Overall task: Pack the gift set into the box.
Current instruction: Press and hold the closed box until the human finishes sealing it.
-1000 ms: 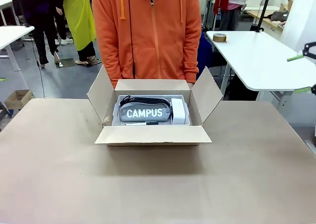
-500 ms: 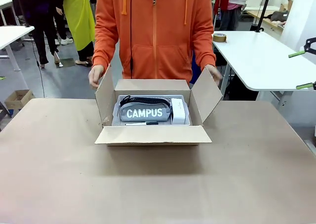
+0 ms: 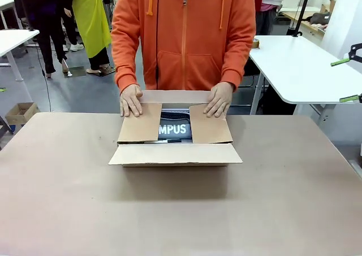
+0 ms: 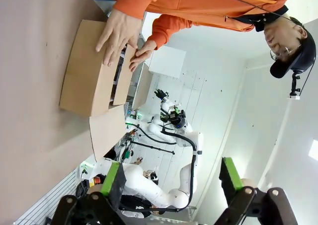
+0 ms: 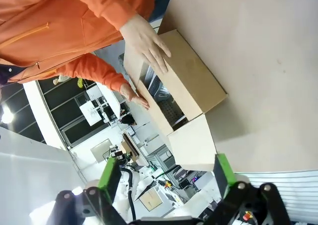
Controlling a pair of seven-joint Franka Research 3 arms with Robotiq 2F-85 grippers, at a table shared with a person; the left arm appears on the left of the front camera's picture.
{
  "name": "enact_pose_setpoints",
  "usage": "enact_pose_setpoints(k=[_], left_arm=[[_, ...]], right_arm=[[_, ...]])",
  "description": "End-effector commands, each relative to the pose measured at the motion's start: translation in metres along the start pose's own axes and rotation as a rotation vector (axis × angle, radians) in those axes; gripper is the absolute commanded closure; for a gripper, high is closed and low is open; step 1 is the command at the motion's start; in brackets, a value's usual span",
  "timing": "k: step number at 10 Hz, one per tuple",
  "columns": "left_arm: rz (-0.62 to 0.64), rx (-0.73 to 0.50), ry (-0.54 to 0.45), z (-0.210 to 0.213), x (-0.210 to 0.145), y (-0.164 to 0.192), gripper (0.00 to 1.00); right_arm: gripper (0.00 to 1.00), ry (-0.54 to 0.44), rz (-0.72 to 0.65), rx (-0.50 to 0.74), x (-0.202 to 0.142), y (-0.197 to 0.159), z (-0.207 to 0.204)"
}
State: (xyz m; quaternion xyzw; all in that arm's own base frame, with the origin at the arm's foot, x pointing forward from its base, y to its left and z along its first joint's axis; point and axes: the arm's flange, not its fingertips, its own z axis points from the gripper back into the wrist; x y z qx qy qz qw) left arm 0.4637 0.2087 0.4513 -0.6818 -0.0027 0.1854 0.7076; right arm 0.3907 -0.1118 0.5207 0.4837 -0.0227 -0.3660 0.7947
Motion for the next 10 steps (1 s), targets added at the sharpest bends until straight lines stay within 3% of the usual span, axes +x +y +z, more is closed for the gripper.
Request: enact_pose_setpoints(k=[1, 10], left_arm=[[-0.017, 0.001, 0.009, 0.0005, -0.0045, 0.0004, 0.00], [-0.017, 0.001, 0.009, 0.0005, -0.0045, 0.0004, 0.00]], right_arm=[[0.00, 0.005, 0.014, -0.013, 0.0001, -0.0011, 0.0018], [0.00, 0.005, 0.014, -0.013, 0.0001, -0.0011, 0.0018]])
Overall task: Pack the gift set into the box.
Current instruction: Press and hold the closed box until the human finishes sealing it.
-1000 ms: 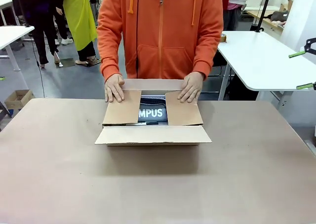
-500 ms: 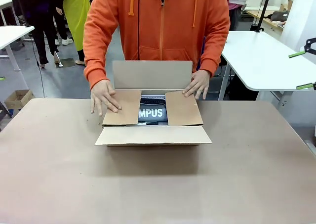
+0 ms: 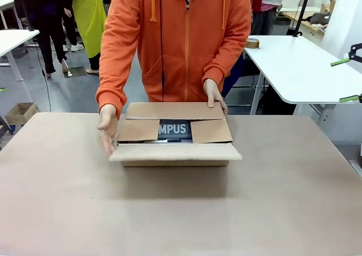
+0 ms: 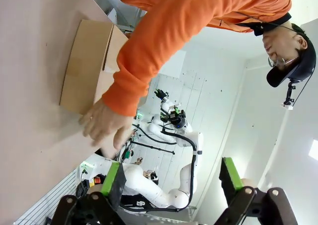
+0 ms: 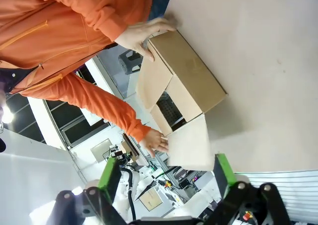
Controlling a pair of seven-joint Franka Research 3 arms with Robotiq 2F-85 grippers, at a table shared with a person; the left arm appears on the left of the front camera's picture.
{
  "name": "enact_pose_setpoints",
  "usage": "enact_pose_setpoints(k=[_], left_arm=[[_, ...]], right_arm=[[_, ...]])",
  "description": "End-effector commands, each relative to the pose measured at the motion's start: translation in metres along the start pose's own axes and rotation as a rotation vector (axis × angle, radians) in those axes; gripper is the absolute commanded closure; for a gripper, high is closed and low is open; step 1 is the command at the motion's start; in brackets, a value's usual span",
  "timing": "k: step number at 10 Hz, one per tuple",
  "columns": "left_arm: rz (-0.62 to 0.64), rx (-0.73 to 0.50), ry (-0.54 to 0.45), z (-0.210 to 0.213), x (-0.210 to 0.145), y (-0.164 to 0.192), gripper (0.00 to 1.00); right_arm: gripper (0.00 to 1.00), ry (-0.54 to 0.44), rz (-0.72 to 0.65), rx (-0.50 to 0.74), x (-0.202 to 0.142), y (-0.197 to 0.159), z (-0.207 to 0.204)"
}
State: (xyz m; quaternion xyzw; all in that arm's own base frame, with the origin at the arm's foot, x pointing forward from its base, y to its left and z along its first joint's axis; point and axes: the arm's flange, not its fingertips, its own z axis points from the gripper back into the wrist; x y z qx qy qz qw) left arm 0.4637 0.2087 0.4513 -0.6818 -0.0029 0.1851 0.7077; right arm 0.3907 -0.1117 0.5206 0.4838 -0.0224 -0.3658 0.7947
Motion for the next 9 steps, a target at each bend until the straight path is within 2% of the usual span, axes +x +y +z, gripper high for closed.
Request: enact_pose_setpoints(k=[1, 9], left_arm=[[-0.017, 0.001, 0.009, 0.0005, -0.0045, 0.0004, 0.00], [-0.017, 0.001, 0.009, 0.0005, -0.0045, 0.0004, 0.00]], right_arm=[[0.00, 0.004, 0.014, -0.013, 0.0001, -0.0011, 0.0018], [0.00, 0.004, 0.014, -0.013, 0.0001, -0.0011, 0.0018]])
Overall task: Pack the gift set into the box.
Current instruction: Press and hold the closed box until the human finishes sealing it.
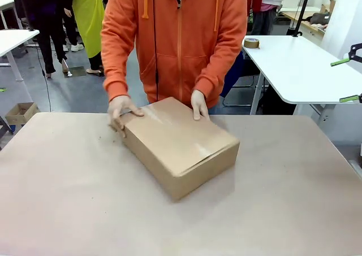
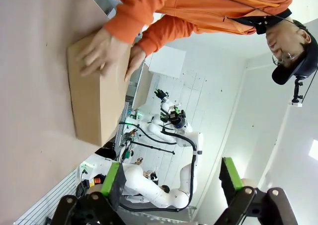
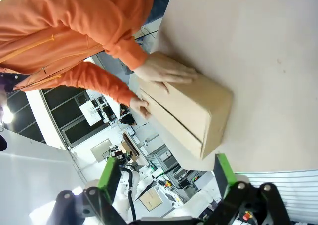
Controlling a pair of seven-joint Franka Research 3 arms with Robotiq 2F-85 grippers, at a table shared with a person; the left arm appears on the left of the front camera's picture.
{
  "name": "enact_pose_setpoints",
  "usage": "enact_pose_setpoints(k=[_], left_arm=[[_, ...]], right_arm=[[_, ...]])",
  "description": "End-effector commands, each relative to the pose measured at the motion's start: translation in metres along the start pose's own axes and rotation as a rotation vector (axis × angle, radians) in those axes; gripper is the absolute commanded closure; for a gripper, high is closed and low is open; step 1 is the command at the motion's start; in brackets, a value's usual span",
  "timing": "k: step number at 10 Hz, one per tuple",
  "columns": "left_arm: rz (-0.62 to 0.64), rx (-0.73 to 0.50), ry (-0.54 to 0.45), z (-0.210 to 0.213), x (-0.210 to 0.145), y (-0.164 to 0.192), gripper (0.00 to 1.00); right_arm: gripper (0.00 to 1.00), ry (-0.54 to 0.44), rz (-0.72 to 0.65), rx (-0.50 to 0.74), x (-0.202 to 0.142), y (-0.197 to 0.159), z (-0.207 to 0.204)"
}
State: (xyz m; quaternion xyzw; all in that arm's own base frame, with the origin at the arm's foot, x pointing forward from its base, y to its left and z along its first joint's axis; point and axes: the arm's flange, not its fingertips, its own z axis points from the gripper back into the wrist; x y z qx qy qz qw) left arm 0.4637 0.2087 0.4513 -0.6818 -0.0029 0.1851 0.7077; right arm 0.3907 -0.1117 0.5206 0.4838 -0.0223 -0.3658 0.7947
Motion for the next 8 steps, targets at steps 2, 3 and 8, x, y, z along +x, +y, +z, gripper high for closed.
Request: enact_pose_setpoints(k=[2, 3, 8], left_arm=[[-0.017, 0.001, 0.009, 0.0005, -0.0045, 0.0004, 0.00], [-0.017, 0.001, 0.009, 0.0005, -0.0045, 0.0004, 0.00], [-0.017, 0.001, 0.009, 0.0005, -0.0045, 0.0004, 0.00]], right_arm=[[0.00, 0.004, 0.014, -0.013, 0.0002, -0.0011, 0.0018], [0.00, 0.004, 0.014, -0.013, 0.0002, -0.0011, 0.0018], [0.00, 0.004, 0.014, -0.013, 0.0002, -0.0011, 0.0018]])
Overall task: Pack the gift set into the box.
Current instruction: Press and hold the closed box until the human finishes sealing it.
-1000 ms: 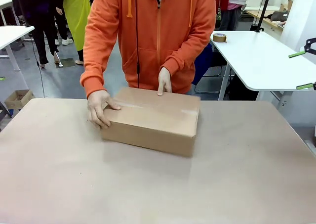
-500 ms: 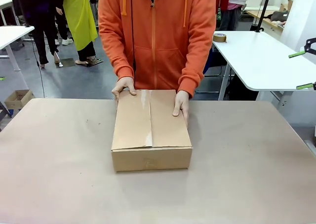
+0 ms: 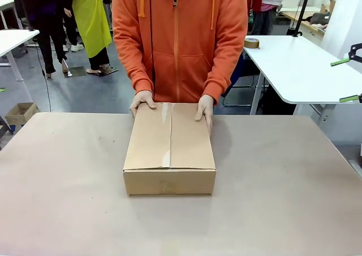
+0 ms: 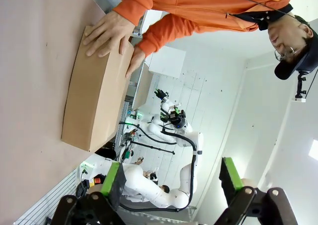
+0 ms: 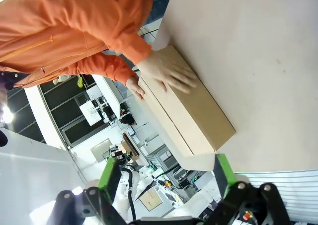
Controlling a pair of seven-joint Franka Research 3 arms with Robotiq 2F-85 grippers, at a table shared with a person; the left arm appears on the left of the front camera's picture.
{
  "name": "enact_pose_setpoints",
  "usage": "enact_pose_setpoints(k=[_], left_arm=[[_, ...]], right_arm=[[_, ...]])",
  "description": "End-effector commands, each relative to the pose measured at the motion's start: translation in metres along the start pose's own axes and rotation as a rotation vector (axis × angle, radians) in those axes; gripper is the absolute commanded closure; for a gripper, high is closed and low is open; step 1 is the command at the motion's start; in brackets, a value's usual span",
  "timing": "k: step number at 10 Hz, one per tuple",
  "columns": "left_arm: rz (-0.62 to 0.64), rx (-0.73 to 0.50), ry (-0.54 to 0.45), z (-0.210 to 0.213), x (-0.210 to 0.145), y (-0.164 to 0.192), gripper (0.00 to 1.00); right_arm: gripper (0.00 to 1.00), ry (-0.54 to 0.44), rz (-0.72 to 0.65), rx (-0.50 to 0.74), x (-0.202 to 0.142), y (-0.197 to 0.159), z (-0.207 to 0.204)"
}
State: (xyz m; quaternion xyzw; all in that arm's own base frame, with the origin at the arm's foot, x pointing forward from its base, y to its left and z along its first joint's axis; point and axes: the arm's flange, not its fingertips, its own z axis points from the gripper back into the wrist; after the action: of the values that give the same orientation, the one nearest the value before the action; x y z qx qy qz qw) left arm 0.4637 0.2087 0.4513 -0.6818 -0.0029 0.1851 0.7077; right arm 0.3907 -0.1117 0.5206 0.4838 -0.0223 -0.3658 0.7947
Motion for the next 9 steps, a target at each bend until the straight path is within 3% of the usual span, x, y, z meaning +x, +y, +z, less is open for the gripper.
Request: enact_pose_setpoints(k=[1, 2, 3, 4, 5, 6, 7, 8, 9], left_arm=[[-0.017, 0.001, 0.009, 0.000, -0.004, 0.000, 0.00], [0.000, 0.000, 0.000, 0.000, 0.000, 0.000, 0.00], [-0.068, 0.080, 0.128, -0.050, 0.001, -0.007, 0.00], [-0.230, 0.118, 0.244, -0.115, -0.010, -0.009, 0.00], [-0.421, 0.125, 0.290, -0.163, -0.028, -0.007, 0.00], [-0.541, 0.139, 0.357, -0.200, -0.046, 0.007, 0.00], [-0.548, 0.152, 0.443, -0.220, -0.057, 0.024, 0.00], [-0.538, 0.150, 0.475, -0.226, -0.062, 0.047, 0.00], [-0.476, 0.190, 0.416, -0.229, -0.048, -0.002, 0.00]], right_arm=[[0.00, 0.004, 0.014, -0.013, 0.000, -0.001, 0.002], [0.00, 0.000, 0.000, 0.000, 0.000, 0.000, 0.000], [0.00, -0.017, 0.127, -0.046, -0.011, 0.021, -0.033], [0.00, 0.109, 0.400, -0.019, -0.040, 0.042, -0.094], [0.00, 0.250, 0.647, 0.014, -0.072, 0.044, -0.148], [0.00, 0.431, 0.790, 0.046, -0.105, 0.034, -0.192], [0.00, 0.597, 0.821, 0.112, -0.132, 0.017, -0.219], [0.00, 0.639, 0.864, 0.107, -0.145, 0.002, -0.224], [0.00, 0.324, 0.612, -0.071, -0.136, 0.037, -0.201]])
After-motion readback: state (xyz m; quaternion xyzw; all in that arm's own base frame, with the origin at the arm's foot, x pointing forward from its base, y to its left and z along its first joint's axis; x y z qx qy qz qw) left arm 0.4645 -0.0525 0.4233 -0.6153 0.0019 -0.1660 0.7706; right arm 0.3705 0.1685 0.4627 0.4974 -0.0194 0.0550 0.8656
